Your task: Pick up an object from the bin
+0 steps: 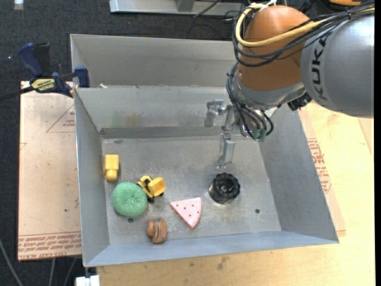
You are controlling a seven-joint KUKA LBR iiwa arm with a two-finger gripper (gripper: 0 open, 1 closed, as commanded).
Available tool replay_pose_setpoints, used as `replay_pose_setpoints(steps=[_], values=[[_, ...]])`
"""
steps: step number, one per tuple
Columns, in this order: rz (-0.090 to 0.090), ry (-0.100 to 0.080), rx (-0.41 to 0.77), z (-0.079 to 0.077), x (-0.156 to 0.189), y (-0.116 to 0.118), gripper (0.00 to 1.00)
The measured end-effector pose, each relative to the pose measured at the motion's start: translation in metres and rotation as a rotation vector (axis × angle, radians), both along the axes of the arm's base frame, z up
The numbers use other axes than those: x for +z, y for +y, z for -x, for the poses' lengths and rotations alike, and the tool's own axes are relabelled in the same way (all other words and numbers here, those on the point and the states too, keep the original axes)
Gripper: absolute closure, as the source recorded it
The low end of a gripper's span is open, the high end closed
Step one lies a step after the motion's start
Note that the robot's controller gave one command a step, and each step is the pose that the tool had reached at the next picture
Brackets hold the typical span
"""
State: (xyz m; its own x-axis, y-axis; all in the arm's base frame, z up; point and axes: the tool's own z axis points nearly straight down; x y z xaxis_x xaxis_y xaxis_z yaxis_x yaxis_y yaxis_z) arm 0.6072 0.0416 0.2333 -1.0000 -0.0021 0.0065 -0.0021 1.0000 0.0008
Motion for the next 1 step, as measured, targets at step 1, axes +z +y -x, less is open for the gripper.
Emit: replay_pose_setpoints(steps=[1], values=[[0.000,-0.008,-0.001,-0.0012,0.0050,-0.0001,0.00]])
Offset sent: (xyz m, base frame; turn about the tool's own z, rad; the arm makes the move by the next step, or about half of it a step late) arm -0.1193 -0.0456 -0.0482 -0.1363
